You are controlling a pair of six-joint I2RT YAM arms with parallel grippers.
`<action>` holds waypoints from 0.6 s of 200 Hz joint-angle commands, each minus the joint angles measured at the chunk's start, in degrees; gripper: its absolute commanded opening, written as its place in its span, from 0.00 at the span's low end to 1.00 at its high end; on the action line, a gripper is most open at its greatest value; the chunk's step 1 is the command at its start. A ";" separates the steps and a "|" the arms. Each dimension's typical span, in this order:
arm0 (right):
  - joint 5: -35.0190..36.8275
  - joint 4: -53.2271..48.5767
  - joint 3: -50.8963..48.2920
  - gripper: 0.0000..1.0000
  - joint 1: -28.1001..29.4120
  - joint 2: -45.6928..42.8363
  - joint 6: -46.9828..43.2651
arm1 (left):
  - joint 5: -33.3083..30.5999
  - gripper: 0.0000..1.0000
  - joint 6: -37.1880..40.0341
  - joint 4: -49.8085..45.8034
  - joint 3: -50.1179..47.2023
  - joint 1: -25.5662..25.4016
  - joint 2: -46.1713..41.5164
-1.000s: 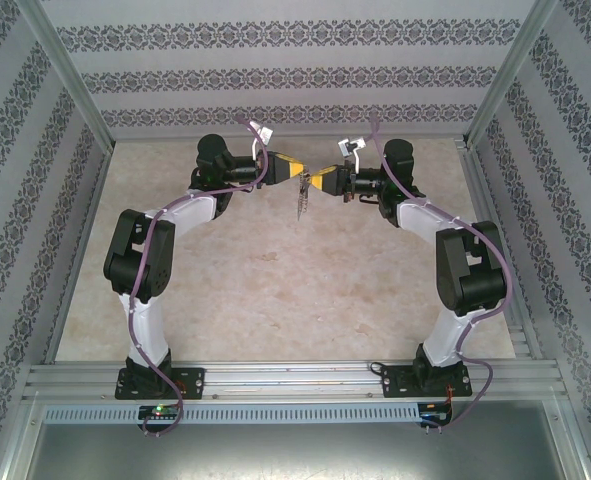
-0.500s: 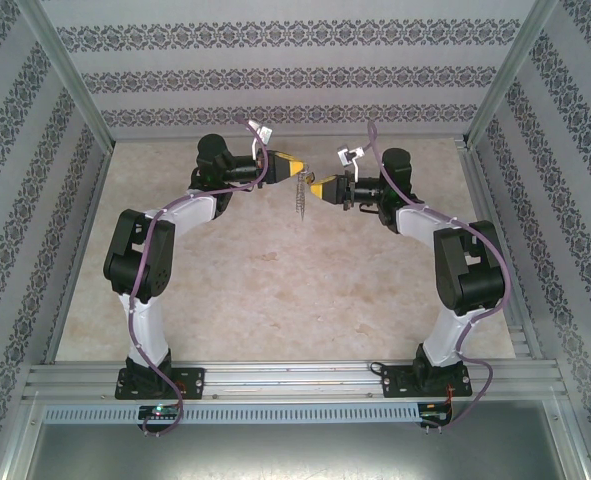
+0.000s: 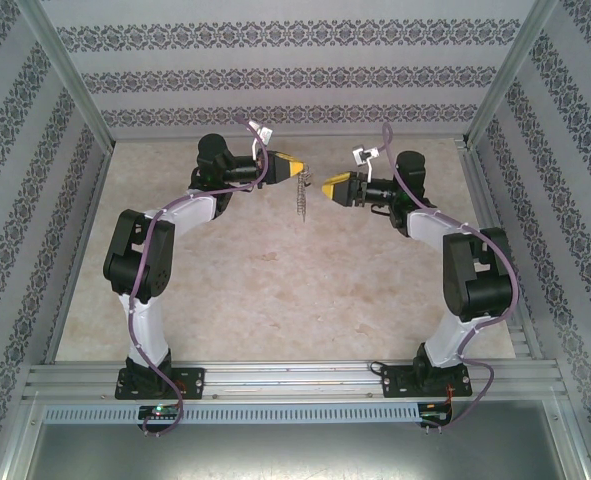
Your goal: Put the keys on the keyring
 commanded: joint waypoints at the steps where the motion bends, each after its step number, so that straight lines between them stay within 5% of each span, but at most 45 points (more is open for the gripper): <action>1: -1.74 1.86 2.96 0.57 0.95 -0.32 -1.61 | 1.89 0.00 -1.83 4.05 1.42 -0.45 -1.46; 120: -4.40 3.28 7.45 0.53 5.04 4.61 -1.54 | 2.49 0.00 -3.34 5.12 2.40 -0.64 -0.99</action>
